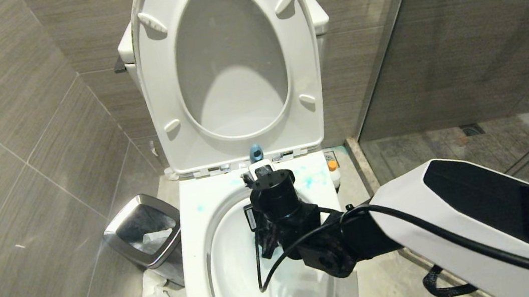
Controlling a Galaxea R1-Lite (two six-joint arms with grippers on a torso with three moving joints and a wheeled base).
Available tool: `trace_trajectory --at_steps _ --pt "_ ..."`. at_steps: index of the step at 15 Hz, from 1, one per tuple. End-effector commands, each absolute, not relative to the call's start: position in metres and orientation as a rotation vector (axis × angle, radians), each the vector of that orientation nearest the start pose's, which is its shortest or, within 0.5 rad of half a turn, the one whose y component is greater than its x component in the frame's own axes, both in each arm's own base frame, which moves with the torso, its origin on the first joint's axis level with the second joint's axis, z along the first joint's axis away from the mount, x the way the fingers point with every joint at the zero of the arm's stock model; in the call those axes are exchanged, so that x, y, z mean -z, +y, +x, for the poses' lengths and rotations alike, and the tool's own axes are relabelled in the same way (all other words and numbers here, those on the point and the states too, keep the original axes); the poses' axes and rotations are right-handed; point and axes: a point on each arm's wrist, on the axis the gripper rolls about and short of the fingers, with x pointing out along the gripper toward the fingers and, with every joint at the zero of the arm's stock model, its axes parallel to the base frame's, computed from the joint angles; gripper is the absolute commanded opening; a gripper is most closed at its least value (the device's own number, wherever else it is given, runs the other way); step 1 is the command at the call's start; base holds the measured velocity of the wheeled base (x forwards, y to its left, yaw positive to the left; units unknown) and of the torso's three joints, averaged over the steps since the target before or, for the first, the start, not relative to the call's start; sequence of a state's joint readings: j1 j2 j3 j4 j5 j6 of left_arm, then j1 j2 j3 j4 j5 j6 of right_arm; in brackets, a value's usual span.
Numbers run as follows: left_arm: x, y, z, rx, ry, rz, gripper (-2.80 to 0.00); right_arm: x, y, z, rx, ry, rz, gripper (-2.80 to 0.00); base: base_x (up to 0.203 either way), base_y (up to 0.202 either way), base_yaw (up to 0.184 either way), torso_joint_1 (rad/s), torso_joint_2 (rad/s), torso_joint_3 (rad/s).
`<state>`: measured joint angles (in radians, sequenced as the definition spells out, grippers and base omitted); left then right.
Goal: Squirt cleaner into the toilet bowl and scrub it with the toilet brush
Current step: Scrub the toilet bowl
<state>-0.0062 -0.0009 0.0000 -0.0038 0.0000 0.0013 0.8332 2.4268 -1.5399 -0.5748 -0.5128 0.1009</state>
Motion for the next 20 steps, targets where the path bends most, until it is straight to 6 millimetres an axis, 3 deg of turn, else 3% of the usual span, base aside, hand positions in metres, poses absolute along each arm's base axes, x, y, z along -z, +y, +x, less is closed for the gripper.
trace_trajectory --at_steps 1,3,4,8,10,14,20 --pt "-0.076 0.0 -0.023 0.006 -0.005 0.0 -2.8 -0.033 0.368 0.349 -0.302 0.307 -0.131 -2.8 0.0 0.0 0.0 0.0 0.0 0.0" --pt "-0.076 0.0 -0.023 0.006 -0.004 0.002 -2.8 -0.027 0.373 0.353 -0.305 0.314 -0.136 -2.8 0.0 0.0 0.0 0.0 0.0 0.0" --pt "-0.076 0.0 -0.023 0.006 -0.004 0.002 -2.8 -0.034 0.374 0.354 -0.306 0.301 -0.127 -2.8 0.0 0.0 0.0 0.0 0.0 0.0" --pt "-0.076 0.0 -0.023 0.006 -0.005 0.002 -2.8 -0.113 0.374 0.34 -0.333 0.209 -0.06 -2.8 0.0 0.0 0.0 0.0 0.0 0.0" --pt "-0.076 0.0 -0.023 0.006 -0.005 0.002 -2.8 -0.135 0.37 0.331 -0.341 0.188 -0.045 -2.8 0.0 0.0 0.0 0.0 0.0 0.0" --pt "-0.076 0.0 -0.023 0.006 -0.003 0.0 -2.8 -0.116 0.371 0.331 -0.338 0.229 -0.065 -2.8 0.0 0.0 0.0 0.0 0.0 0.0" --pt "-0.076 0.0 -0.023 0.006 -0.005 0.002 -2.8 -0.049 0.384 0.344 -0.328 0.31 -0.128 -2.8 0.0 0.0 0.0 0.0 0.0 0.0"
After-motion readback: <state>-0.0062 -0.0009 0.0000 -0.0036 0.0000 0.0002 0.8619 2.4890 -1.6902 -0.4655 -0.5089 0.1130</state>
